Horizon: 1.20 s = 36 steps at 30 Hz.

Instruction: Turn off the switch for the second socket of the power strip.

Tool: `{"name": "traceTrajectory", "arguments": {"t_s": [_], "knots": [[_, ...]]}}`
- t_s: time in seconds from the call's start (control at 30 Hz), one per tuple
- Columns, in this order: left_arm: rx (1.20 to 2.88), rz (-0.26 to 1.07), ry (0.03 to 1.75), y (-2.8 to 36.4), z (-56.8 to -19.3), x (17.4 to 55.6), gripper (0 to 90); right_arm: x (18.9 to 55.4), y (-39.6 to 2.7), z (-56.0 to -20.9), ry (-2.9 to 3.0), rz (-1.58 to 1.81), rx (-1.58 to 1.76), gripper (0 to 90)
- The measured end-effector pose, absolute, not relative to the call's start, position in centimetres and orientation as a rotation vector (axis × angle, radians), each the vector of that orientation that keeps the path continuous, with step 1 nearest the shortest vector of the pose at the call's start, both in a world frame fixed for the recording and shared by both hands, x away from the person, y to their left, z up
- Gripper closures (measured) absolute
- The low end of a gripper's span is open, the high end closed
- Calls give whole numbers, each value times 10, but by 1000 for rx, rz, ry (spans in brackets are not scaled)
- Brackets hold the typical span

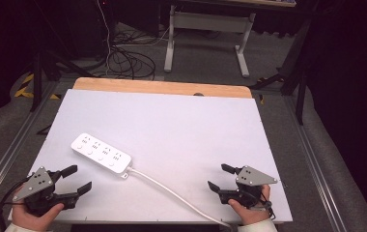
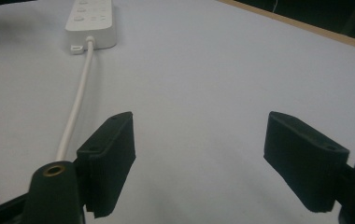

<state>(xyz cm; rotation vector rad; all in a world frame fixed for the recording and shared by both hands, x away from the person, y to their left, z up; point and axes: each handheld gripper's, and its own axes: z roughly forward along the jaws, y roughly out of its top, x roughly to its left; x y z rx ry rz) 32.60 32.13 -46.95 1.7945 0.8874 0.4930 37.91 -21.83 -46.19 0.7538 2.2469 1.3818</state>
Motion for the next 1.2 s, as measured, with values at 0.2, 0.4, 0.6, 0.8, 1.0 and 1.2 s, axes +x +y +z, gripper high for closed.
{"name": "traceTrajectory", "arguments": {"t_s": [0.2,0.4,0.6,0.8,1.0,1.2], "knots": [[1799,501,881,321,-467,325,224,379,-219,-463,2247,1377,762,258],[1796,498,885,322,-466,324,227,380,-219,-463,2254,1368,758,261],[1798,497,878,322,-464,323,249,380,-219,-463,2253,1372,762,263],[1826,512,874,319,-458,324,269,379,-217,-464,2261,1359,756,268],[1871,494,877,316,-453,328,310,379,-218,-464,2261,1360,757,268],[1866,492,884,314,-444,331,327,380,-217,-465,2267,1355,759,268]]}}
